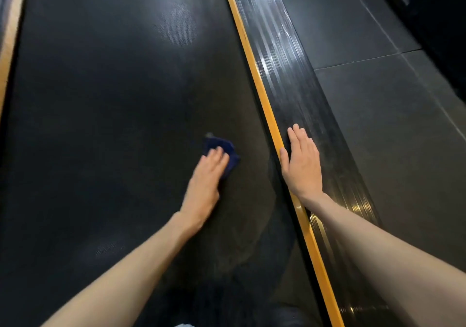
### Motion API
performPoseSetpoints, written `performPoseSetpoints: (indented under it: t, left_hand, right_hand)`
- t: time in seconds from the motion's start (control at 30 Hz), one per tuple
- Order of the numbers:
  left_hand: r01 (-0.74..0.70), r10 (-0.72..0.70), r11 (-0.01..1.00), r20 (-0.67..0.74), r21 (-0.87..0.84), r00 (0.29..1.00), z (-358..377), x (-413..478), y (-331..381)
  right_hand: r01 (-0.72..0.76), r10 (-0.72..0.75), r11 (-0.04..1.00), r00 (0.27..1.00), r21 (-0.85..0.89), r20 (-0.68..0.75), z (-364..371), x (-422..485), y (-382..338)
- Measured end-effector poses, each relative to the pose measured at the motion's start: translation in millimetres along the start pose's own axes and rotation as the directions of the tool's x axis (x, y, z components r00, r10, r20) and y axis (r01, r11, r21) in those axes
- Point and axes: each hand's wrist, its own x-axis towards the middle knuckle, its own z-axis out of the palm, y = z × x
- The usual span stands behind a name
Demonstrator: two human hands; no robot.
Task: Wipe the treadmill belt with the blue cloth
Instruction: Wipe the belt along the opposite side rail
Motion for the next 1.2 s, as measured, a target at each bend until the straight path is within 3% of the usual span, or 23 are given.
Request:
performPoseSetpoints:
  t: [0.03,0.1,0.2,0.27,0.37,0.47,0.53,0.7,0.8,0.87,0.93,1.0,1.13,1.2]
  left_hand:
    - [-0.155,0.156,0.988,0.065,-0.019,0.986,8,-10,13]
    - [-0.472,0.476,0.878,0.227,-0.075,0.85,18,-29,30]
    - [-0.722,0.694,0.686,0.373,-0.083,0.616,11,-16,14]
    - [-0.801,0.748,0.598,0.38,-0.031,0.544,4,9,-6]
    - [-0.76,0.688,0.64,0.354,0.116,0.633,-5,52,-31]
    - [-0.576,0.532,0.785,0.228,0.226,0.815,-18,95,-37]
    - [-0.454,0.403,0.855,0.229,0.249,0.886,-30,124,-38]
    - [-0.274,0.247,0.944,0.158,0.184,0.956,-25,166,-40]
    - [-0.124,0.119,0.992,0.139,0.03,0.983,-24,172,-38]
    - [-0.093,0.101,0.994,0.153,-0.056,0.983,-23,166,-36]
    - [-0.235,0.252,0.966,0.182,-0.111,0.95,-14,146,-23]
    - [-0.409,0.438,0.897,0.207,-0.171,0.875,0,110,-2]
    - [-0.593,0.64,0.767,0.218,-0.246,0.737,18,19,33]
    - [-0.72,0.734,0.674,0.268,-0.166,0.625,19,-22,40]
  right_hand:
    - [0.002,-0.002,1.0,1.0,-0.006,0.001,0,-1,0]
    - [0.016,-0.016,1.0,1.0,-0.009,-0.012,-1,-1,0]
    - [0.027,-0.027,1.0,0.999,-0.01,-0.023,-1,-2,1]
    - [0.023,-0.023,1.0,1.0,-0.005,-0.015,-1,-1,1]
    - [0.021,-0.021,1.0,1.0,0.002,-0.002,-1,0,1]
    - [0.007,-0.007,1.0,1.0,0.008,0.003,0,0,1]
    - [0.001,-0.001,1.0,1.0,0.0,0.003,0,0,0]
    - [-0.005,0.005,1.0,1.0,-0.013,-0.009,1,1,1]
    - [-0.001,0.001,1.0,1.0,-0.017,-0.014,1,0,1]
    - [0.008,-0.008,1.0,1.0,-0.02,-0.017,1,1,1]
    - [0.011,-0.011,1.0,1.0,-0.018,-0.016,0,0,1]
    - [0.017,-0.017,1.0,1.0,-0.009,-0.015,-1,-1,1]
    - [0.033,-0.033,0.999,0.999,-0.012,-0.029,-1,-2,0]
    - [0.037,-0.037,0.999,0.999,-0.012,-0.021,-2,-2,0]
